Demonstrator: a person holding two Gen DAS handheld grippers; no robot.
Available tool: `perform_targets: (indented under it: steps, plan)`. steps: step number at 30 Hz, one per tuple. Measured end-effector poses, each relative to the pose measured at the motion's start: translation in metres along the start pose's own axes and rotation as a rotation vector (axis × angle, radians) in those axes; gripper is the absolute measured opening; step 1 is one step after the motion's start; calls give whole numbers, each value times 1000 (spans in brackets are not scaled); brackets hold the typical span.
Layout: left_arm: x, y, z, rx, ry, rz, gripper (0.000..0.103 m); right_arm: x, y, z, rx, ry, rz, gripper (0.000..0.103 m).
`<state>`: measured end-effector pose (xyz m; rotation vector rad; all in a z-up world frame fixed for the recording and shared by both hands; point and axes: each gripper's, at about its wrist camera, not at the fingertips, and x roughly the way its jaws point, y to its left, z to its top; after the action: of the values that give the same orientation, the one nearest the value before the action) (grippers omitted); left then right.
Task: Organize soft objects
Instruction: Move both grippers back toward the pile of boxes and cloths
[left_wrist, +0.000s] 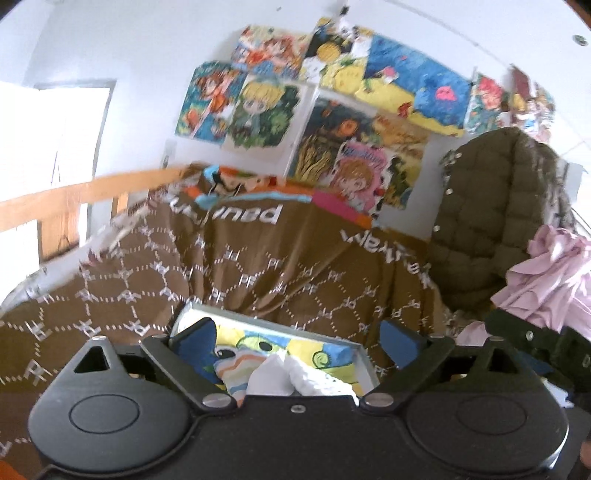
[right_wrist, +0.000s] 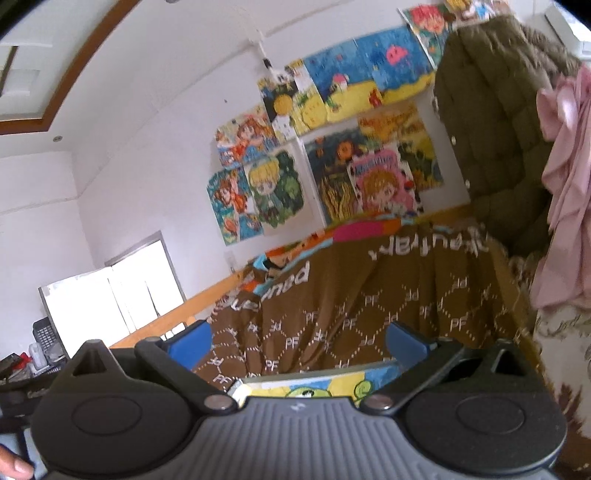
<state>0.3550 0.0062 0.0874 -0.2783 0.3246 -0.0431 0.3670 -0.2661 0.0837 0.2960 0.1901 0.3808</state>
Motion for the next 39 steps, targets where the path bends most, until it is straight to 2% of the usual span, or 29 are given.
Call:
perform_targets:
  steps: [6, 15, 24, 35, 39]
  plan:
    - [-46, -5, 1, 47, -63, -18, 102, -28, 17, 1, -44, -17, -2, 103]
    - [-89, 2, -13, 59, -94, 0, 102, -63, 40, -6, -99, -35, -4, 103]
    - [-115, 2, -31, 101, -104, 7, 102, -79, 46, -22, -116, -3, -12, 103]
    - [-135, 19, -72, 56, -93, 16, 102, -93, 48, -54, -130, 50, -33, 103]
    - [-136, 27, -83, 81, -79, 16, 102, -98, 51, -66, -144, 64, -42, 103]
